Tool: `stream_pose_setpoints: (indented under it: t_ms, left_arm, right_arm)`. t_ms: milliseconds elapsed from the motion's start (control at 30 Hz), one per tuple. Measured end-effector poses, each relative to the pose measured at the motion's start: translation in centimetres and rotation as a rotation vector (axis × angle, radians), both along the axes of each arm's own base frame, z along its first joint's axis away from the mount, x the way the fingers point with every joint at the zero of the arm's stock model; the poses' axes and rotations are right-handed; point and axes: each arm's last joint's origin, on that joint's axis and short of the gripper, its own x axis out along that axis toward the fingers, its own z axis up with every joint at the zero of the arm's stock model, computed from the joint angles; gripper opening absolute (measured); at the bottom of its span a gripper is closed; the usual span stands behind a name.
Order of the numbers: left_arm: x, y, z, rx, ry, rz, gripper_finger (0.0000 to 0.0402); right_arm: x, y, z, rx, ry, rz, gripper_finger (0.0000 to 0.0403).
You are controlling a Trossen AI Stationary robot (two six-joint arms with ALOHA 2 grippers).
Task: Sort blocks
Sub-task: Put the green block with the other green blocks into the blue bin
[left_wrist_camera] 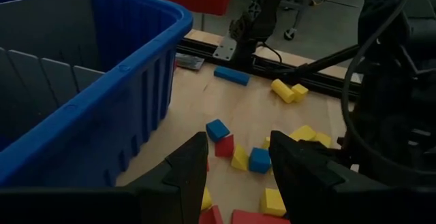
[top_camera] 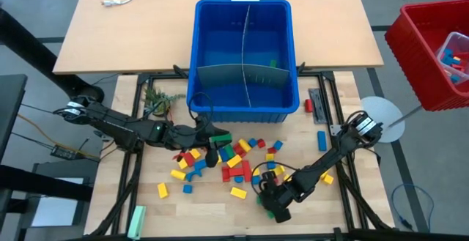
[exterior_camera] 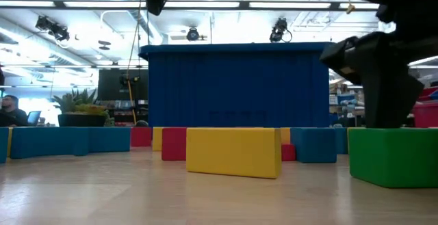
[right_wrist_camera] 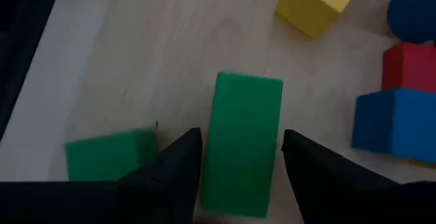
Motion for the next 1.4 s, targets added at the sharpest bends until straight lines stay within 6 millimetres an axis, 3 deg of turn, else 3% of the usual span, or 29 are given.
stream_pose_setpoints:
  t_ms: [200, 367, 567, 700, 900, 1100, 1400]
  left_arm:
    - [0.0, 0.0, 0.1, -0.002, -0.007, -0.001, 0.0166]
    - [0.1, 0.0, 0.2, -0.007, -0.022, -0.001, 0.0166]
    - [0.1, 0.0, 0.2, -0.007, -0.022, -0.001, 0.0166]
    - [0.1, 0.0, 0.2, -0.008, -0.026, -0.001, 0.0166]
    - [0.2, -0.1, 0.6, -0.017, -0.061, 0.000, 0.0166]
    - [0.3, -0.1, 0.9, -0.025, -0.095, 0.002, 0.0166]
    - [0.5, -0.1, 1.8, -0.056, -0.197, 0.003, 0.0166]
  right_arm:
    - [0.4, 0.2, -1.2, -0.001, 0.003, -0.020, 0.0169]
    - [0.4, 0.1, -0.9, -0.005, -0.011, -0.042, 0.0120]
    - [0.2, -0.3, 1.5, -0.002, -0.076, -0.030, 0.0118]
    - [-0.2, -1.4, 4.6, -0.029, -0.165, -0.027, 0.0118]
    - [-1.0, -5.3, 10.9, -0.142, -0.374, -0.094, 0.0121]
    - [-2.2, -10.7, 16.9, -0.187, -0.576, -0.239, 0.0121]
    - [-4.5, -18.7, 22.3, -0.288, -0.789, -0.545, 0.0121]
